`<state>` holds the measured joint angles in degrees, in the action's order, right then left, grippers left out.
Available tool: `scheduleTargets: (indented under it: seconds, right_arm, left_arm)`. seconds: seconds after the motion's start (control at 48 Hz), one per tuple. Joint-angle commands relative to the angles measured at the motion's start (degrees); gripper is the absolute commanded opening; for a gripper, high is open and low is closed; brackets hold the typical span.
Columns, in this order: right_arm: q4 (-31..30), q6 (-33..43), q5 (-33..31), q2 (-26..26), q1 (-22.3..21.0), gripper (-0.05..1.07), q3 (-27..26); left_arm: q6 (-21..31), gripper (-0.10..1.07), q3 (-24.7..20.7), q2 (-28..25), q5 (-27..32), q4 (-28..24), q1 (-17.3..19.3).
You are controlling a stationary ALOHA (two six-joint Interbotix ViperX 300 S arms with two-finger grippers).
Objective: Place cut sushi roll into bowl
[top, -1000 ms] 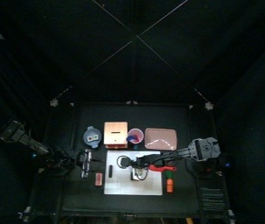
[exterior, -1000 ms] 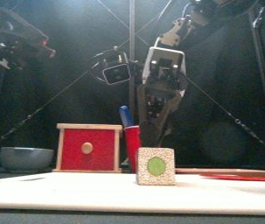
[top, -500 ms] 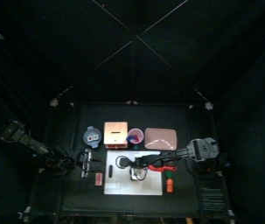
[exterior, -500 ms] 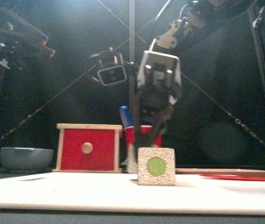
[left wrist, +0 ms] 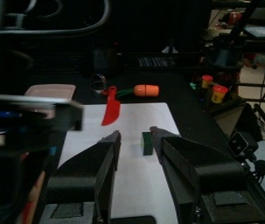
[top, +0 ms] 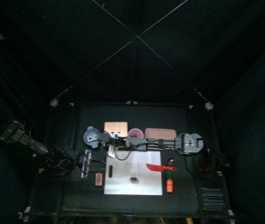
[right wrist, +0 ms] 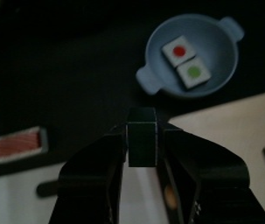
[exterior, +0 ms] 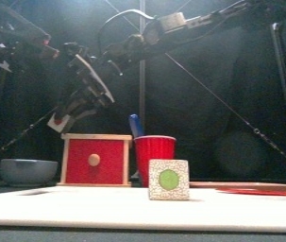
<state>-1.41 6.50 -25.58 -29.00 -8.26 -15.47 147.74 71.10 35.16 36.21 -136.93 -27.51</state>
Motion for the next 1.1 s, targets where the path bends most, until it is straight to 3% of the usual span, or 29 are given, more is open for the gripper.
scheduleTargets:
  seconds: [0.0, 0.188, 0.438, 0.667, 0.833, 0.958, 1.083]
  right_arm:
    - [-0.53, -0.09, 0.53, -1.23, -1.49, 0.7, -7.12]
    - [-0.44, 0.09, 0.09, -8.44, -3.16, 0.71, -17.67]
    - [-0.62, 0.35, -2.37, -13.45, -3.96, 0.75, -24.52]
    - [-0.53, 0.35, -3.08, -14.24, -4.83, 0.9, -25.14]
    - [-1.14, 0.09, -5.54, -12.57, -5.01, 0.93, -24.35]
    - [-2.37, -0.79, -10.55, -9.67, -4.57, 0.93, -21.97]
    - [-2.81, -0.53, -15.91, -4.92, -3.16, 0.93, -16.44]
  left_arm:
    - [-0.09, 0.76, -0.97, 0.0, 0.18, -0.35, -0.09]
    - [-0.09, 0.76, -0.97, 0.0, 0.18, -0.7, -0.18]
    - [-0.09, 0.76, -1.05, 0.0, 0.18, -0.7, -0.18]
    - [-0.09, 0.76, -1.05, 0.0, 0.18, -0.62, -0.09]
    - [0.0, 0.76, -0.97, 0.0, 0.18, -0.44, -0.09]
    - [0.0, 0.76, -1.05, 0.0, 0.18, -0.44, -0.09]
    - [0.0, 0.76, -0.97, 0.0, 0.18, -0.44, -0.09]
